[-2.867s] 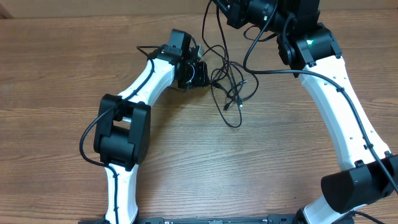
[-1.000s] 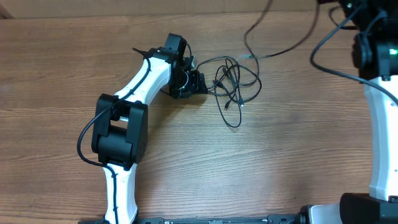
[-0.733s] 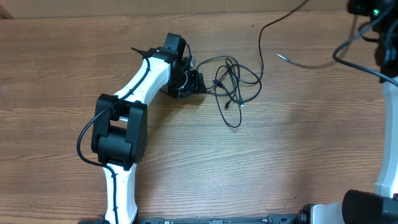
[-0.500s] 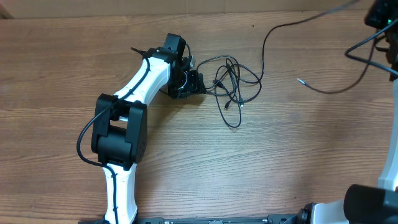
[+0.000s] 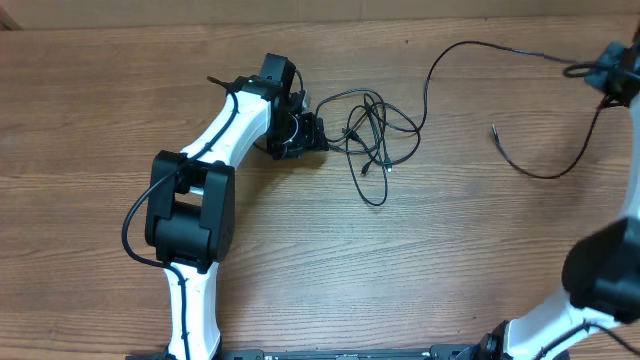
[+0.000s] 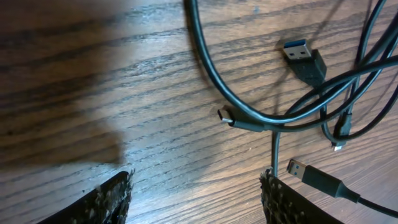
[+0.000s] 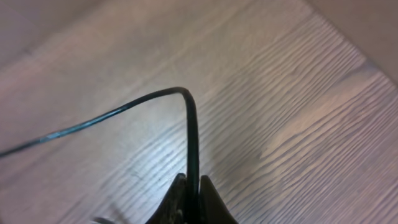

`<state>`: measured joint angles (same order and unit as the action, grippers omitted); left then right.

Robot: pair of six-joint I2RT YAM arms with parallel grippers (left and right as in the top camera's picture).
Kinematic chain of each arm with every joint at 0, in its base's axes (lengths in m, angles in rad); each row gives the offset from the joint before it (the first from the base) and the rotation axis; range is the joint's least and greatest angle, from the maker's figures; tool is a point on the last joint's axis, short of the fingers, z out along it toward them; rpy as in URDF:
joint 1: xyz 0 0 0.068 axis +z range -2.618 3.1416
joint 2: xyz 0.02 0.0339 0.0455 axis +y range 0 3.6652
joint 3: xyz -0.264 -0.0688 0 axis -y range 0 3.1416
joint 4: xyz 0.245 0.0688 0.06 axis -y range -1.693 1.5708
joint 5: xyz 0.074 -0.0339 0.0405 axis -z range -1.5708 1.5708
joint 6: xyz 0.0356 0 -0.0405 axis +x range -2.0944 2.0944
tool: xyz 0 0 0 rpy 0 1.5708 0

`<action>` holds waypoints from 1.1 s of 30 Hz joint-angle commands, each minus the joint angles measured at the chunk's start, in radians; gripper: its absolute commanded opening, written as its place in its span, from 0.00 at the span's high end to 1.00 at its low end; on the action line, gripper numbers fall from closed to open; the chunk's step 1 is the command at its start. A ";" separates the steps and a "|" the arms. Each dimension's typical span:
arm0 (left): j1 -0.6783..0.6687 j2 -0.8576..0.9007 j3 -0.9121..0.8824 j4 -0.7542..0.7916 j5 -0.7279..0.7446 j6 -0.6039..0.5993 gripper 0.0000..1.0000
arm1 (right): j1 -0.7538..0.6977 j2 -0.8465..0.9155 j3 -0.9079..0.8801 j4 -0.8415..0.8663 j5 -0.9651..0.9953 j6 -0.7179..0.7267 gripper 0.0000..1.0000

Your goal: Untangle cables

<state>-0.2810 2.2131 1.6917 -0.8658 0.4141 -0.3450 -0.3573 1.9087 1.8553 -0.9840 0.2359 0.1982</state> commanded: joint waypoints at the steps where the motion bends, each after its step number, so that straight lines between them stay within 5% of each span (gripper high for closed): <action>1: 0.006 -0.003 0.020 -0.002 -0.007 -0.018 0.33 | 0.002 0.054 0.016 0.006 0.005 0.015 0.93; 11: 0.006 -0.003 0.020 -0.002 -0.007 -0.018 0.33 | 0.003 0.143 0.016 0.000 -0.059 0.015 0.81; 21: 0.007 -0.003 0.020 0.002 -0.007 -0.023 0.34 | 0.018 0.148 0.016 -0.003 -0.571 0.015 0.45; 24: 0.008 -0.003 0.020 0.007 -0.006 -0.045 0.38 | 0.047 0.148 0.016 -0.011 -0.665 0.016 0.27; 27: 0.008 -0.003 0.021 0.006 -0.006 -0.064 0.49 | 0.084 0.151 0.016 -0.014 -0.731 0.016 0.29; 33: 0.014 -0.023 0.021 0.013 -0.027 -0.086 0.51 | 0.175 0.159 0.016 -0.013 -0.791 0.016 0.27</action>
<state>-0.2787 2.2131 1.6917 -0.8585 0.4126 -0.4053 -0.2188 2.0518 1.8553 -0.9970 -0.4870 0.2131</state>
